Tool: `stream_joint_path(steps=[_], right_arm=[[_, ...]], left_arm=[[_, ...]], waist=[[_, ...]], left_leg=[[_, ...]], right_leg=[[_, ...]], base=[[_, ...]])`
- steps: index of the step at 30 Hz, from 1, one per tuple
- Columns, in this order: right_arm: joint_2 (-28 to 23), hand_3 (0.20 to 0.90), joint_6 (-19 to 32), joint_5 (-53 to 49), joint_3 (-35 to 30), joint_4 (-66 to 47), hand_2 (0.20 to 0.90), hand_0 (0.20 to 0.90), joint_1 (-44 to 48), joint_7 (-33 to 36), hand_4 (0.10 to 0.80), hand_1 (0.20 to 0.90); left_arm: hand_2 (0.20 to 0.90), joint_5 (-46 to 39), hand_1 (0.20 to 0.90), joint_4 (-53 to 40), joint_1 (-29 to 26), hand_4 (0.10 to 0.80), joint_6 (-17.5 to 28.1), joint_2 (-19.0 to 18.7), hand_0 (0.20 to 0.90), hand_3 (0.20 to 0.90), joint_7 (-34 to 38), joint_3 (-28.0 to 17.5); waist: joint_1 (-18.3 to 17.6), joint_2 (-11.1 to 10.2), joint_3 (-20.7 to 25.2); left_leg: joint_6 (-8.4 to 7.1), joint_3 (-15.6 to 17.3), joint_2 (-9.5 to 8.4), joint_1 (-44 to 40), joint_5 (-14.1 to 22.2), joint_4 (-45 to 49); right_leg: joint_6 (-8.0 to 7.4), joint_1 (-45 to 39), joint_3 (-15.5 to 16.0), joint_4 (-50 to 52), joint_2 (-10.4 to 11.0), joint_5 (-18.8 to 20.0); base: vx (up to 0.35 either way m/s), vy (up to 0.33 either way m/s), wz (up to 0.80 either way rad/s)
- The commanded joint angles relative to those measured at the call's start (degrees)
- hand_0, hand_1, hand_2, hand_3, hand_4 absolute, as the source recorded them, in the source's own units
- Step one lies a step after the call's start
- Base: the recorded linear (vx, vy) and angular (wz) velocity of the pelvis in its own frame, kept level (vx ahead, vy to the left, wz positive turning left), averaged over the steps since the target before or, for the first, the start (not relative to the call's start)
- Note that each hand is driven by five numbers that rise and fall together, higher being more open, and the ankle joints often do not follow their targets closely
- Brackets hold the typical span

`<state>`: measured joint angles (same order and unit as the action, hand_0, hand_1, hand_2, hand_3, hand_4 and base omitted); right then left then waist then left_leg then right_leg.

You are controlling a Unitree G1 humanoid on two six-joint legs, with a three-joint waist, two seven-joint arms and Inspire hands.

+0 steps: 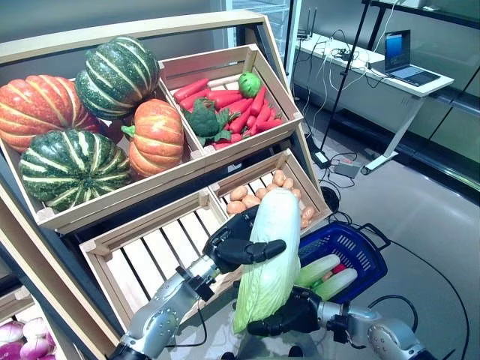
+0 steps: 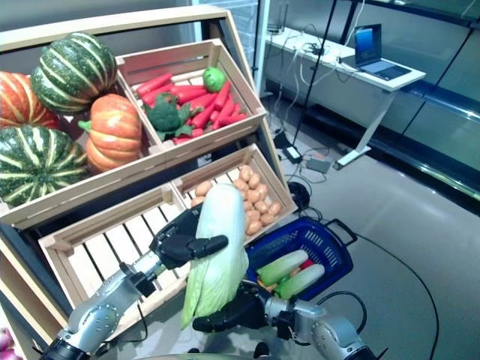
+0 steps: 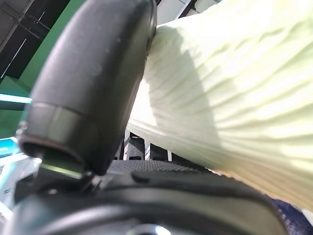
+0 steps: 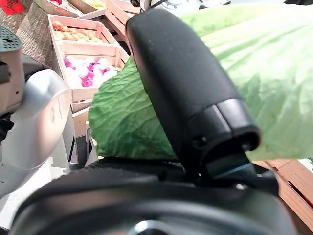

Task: Put vegetables into the basket

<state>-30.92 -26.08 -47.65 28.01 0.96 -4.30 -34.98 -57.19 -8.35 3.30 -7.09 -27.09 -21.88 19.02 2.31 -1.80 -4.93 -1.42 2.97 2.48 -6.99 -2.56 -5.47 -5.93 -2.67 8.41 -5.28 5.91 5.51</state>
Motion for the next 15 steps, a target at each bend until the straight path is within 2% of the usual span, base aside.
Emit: stream_joint_path(steps=[1, 15], right_arm=[[3.3, 0.900, 4.2, -7.1, -1.2, -3.7, 0.900, 0.900, 7.2, -2.9, 0.800, 0.900], [0.0, 0.900, 5.9, -8.9, -3.8, -4.4, 0.900, 0.900, 6.3, -4.4, 0.800, 0.900]], left_arm=[[0.300, -5.4, 0.300, -2.4, -7.7, 0.400, -0.4, 2.7, 0.300, 0.300, -6.6, 4.9], [0.300, -1.7, 0.300, -0.7, -6.2, 0.400, 0.1, -1.3, 0.300, 0.300, -6.6, 3.0]], waist=[[0.3, -0.7, 1.3], [0.4, -0.4, 1.0]], left_leg=[[-0.56, -0.6, -0.92, -0.2, 4.6, 0.5], [-0.67, -0.5, -0.70, 0.1, 4.3, 0.5]], right_leg=[[-3.49, -4.4, 2.4, 0.3, 2.8, -2.7], [-3.74, -4.2, 2.8, 0.3, 3.0, -2.4]], base=[[0.000, 0.000, 0.00], [0.000, 0.000, 0.00]])
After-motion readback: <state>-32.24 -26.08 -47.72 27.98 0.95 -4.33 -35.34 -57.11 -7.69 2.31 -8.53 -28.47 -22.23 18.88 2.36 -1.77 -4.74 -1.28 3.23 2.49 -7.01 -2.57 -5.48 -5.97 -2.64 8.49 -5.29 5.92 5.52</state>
